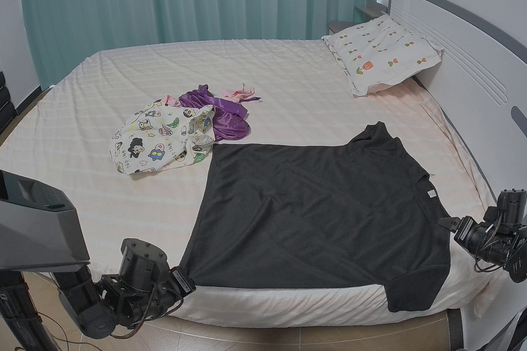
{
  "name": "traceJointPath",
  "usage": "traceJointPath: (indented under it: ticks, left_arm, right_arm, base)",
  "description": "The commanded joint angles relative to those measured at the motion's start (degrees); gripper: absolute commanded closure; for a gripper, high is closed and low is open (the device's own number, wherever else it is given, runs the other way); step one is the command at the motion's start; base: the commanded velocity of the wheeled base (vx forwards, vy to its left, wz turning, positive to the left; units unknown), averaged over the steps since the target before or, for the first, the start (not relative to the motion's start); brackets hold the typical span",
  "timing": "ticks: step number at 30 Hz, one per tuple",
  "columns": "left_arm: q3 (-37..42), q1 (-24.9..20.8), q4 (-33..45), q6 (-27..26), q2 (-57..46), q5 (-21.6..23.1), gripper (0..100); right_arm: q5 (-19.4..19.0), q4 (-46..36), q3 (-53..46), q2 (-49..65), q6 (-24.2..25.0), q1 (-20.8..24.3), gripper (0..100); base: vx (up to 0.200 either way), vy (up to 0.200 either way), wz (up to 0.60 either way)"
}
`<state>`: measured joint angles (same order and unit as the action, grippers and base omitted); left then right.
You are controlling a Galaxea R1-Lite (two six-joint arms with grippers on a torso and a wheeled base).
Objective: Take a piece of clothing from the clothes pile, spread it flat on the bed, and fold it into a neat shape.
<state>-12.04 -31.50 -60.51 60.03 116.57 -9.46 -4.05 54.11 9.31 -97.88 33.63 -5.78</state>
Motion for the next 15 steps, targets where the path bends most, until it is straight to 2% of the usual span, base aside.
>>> traceJointPath:
  ticks: [1,7,12,15]
  left_arm:
    - [1.67,2.67,-0.13,0.18,-3.63,0.41,100]
    - [1.67,2.58,-0.39,3.17,-3.89,1.81,100]
    - [1.85,2.58,-0.39,3.43,-3.71,3.22,100]
    - [1.85,2.58,-0.39,3.43,-3.89,3.22,100]
  right_arm:
    - [-0.61,0.11,-0.61,-3.72,-1.55,-1.60,0]
    - [-2.28,0.47,-1.05,-8.91,-3.58,-2.83,0]
    - [-5.36,0.82,-0.61,-13.30,-5.42,-4.07,0]
    - [-5.80,1.17,-0.17,-14.97,-5.51,-4.77,0]
  base:
    - [0.000,0.000,0.00]
    - [0.000,0.000,0.00]
    - [0.000,0.000,0.00]
    - [0.000,0.000,0.00]
